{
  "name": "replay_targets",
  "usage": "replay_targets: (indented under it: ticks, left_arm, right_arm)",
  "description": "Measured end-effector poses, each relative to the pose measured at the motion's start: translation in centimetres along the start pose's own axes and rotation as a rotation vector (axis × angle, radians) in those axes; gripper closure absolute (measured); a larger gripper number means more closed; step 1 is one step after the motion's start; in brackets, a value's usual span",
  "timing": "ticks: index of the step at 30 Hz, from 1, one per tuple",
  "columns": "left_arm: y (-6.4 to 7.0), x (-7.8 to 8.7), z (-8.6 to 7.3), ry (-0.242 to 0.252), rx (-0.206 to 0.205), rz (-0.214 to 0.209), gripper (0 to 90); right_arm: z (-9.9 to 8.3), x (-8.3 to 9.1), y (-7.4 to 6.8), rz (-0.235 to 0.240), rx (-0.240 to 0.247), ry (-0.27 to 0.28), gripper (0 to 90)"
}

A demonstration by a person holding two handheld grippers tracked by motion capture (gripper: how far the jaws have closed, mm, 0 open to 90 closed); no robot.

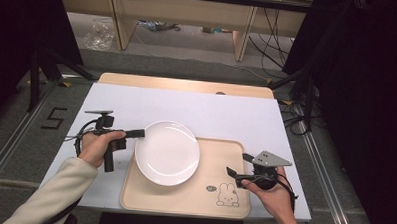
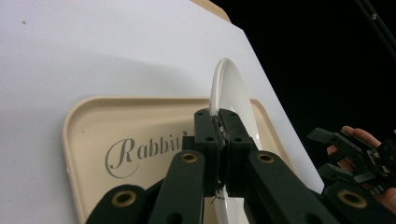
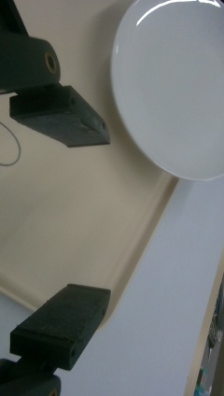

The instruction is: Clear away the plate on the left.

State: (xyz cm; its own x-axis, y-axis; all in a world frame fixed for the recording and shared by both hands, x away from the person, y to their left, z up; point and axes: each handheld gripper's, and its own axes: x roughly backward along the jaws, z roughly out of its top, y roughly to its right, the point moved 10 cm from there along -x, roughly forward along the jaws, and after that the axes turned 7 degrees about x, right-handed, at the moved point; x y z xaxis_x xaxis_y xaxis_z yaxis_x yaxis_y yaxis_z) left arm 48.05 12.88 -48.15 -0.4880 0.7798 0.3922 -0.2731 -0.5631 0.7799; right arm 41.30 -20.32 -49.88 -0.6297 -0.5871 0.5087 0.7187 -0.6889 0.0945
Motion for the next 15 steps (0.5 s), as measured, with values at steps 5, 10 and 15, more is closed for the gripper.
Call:
replay_targets:
  ticks: [5,10,15]
  left_arm:
    - [-0.3,-0.6,-0.6,-0.025,0.014,0.007,86.5]
    - [-0.5,-1.0,-1.2,-0.054,0.022,0.009,85.9]
    - [-0.9,-1.4,-1.5,-0.06,0.032,0.02,86.1]
  right_arm:
    - [0.0,0.1,0.1,-0.007,0.0,-0.003,22.2]
    - [0.0,0.0,0.0,-0.006,0.001,0.0,22.2]
    - [0.0,0.0,0.0,-0.004,0.001,0.003,22.2]
